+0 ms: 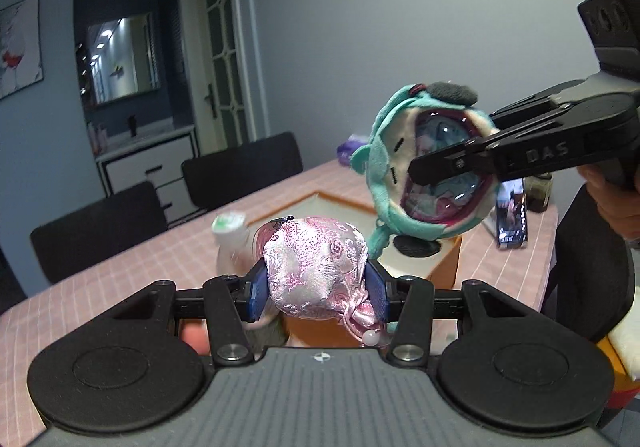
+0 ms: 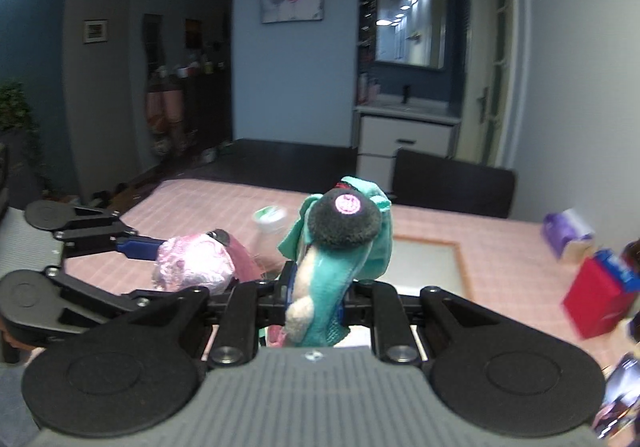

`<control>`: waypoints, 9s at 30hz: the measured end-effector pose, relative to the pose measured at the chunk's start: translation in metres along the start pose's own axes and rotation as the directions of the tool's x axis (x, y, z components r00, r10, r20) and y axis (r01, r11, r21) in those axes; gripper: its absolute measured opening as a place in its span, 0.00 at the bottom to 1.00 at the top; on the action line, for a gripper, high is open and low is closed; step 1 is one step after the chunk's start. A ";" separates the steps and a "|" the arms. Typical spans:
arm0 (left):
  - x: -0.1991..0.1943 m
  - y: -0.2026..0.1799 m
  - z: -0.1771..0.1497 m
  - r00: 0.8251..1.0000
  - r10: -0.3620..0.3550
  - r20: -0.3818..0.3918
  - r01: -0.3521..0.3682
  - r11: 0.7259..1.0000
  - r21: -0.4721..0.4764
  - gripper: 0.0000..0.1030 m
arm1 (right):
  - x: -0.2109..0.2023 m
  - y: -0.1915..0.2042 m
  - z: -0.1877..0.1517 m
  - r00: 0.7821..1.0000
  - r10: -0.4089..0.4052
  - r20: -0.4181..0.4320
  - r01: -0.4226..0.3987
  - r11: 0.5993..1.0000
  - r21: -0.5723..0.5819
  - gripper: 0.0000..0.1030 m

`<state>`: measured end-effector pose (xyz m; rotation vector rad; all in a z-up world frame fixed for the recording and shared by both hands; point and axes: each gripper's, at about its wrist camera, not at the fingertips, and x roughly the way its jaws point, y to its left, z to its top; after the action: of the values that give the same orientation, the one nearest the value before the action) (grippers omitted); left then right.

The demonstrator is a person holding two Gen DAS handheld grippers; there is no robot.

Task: Organize soft objects
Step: 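Carry the pink pouch with the left tool while the right tool carries the teal plush over the box, then open the left tool dropping the pink pouch while the right tool releases the teal plush into the box, then withdraw both tools from the orange box back toward the table items, then close the right tool on the white-and-teal plush while the left tool reaches the white tissue pack, then close the left tool on the white tissue pack and lift it, then carry the tissue pack with the left tool while the right tool carries the plush over the box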

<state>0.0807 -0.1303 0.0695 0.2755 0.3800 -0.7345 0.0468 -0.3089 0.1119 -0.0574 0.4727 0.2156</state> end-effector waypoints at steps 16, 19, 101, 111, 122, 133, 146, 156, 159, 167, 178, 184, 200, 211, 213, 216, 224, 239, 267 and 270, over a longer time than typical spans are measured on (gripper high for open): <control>0.184 -0.044 0.011 0.956 0.166 -0.242 -0.112 0.969 0.222 0.55 | 0.162 -0.105 -0.011 0.977 -0.059 -0.205 0.081 0.992 0.099 0.16; 0.210 -0.043 0.001 0.931 0.205 -0.302 -0.128 0.958 0.257 0.55 | 0.194 -0.116 -0.017 0.963 -0.037 -0.265 0.070 0.991 0.117 0.17; -0.010 0.016 -0.150 0.974 0.146 -0.174 -0.171 0.976 -0.139 0.72 | 0.070 0.045 -0.181 0.959 -0.149 -0.241 0.199 0.960 0.195 0.65; 0.000 0.028 -0.174 0.961 0.152 -0.232 -0.204 0.954 -0.218 0.72 | 0.091 0.025 -0.201 0.935 -0.214 -0.282 0.282 0.932 0.228 0.80; 0.009 0.039 -0.172 0.946 0.208 -0.247 -0.259 0.947 -0.192 0.72 | 0.127 0.040 -0.201 0.903 -0.285 -0.321 0.330 0.939 0.098 0.65; 0.008 0.059 -0.173 0.922 0.269 -0.279 -0.328 0.925 -0.192 0.72 | 0.121 0.067 -0.189 0.944 -0.164 -0.287 0.187 0.981 0.055 0.49; 0.019 0.128 -0.186 0.868 0.274 -0.413 -0.462 0.752 -0.470 0.81 | 0.151 0.140 -0.146 0.979 0.080 -0.190 -0.093 0.994 -0.057 0.49; 0.042 0.144 -0.189 0.847 0.255 -0.466 -0.501 0.675 -0.542 0.81 | 0.192 0.131 -0.135 0.971 0.099 -0.220 -0.100 0.995 0.006 0.50; 0.048 0.140 -0.186 0.832 0.286 -0.475 -0.525 0.684 -0.506 0.72 | 0.192 0.129 -0.139 0.968 0.102 -0.228 -0.102 0.995 0.014 0.50; 0.050 0.136 -0.184 0.813 0.359 -0.458 -0.562 0.687 -0.461 0.28 | 0.193 0.119 -0.143 0.967 0.096 -0.237 -0.088 0.995 0.044 0.51; 0.019 0.138 -0.178 0.840 0.413 -0.352 -0.542 0.671 -0.506 0.05 | 0.182 0.114 -0.139 0.974 0.094 -0.208 -0.083 0.995 0.062 0.51; -0.010 0.136 -0.163 0.863 0.420 -0.281 -0.505 0.693 -0.514 0.04 | 0.168 0.109 -0.131 0.979 0.097 -0.178 -0.085 0.994 0.073 0.51; -0.055 0.099 -0.142 0.931 0.313 -0.187 -0.364 0.806 -0.466 0.03 | 0.132 0.101 -0.130 0.970 0.168 -0.177 -0.146 0.981 0.128 0.51; -0.051 0.072 -0.142 0.967 0.192 -0.170 -0.250 0.858 -0.450 0.03 | 0.115 0.089 -0.144 0.966 0.140 -0.218 -0.112 0.985 0.134 0.51; -0.044 0.073 -0.148 0.970 0.153 -0.191 -0.227 0.855 -0.466 0.03 | 0.117 0.088 -0.149 0.963 0.137 -0.233 -0.106 0.984 0.143 0.51; -0.033 0.075 -0.162 0.969 0.097 -0.228 -0.202 0.840 -0.503 0.03 | 0.120 0.090 -0.155 0.957 0.150 -0.247 -0.115 0.982 0.151 0.51; -0.017 0.075 -0.184 0.946 0.043 -0.320 -0.210 0.834 -0.510 0.06 | 0.131 0.095 -0.171 0.945 0.156 -0.287 -0.113 0.980 0.161 0.51; 0.003 0.053 -0.186 0.930 -0.013 -0.367 -0.200 0.820 -0.536 0.79 | 0.134 0.092 -0.183 0.939 0.203 -0.279 -0.155 0.970 0.186 0.51; 0.040 0.016 -0.187 0.860 0.241 -0.451 -0.398 0.869 -0.295 0.76 | 0.132 0.061 -0.191 0.915 0.329 -0.235 -0.234 0.904 0.357 0.53; 0.039 0.014 -0.186 0.864 0.241 -0.442 -0.389 0.877 -0.282 0.70 | 0.133 0.062 -0.191 0.915 0.325 -0.239 -0.230 0.907 0.353 0.53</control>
<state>0.0727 -0.0740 -0.1128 0.1276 0.8258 -0.2602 0.0638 -0.2431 -0.1188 0.3028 0.8091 0.4158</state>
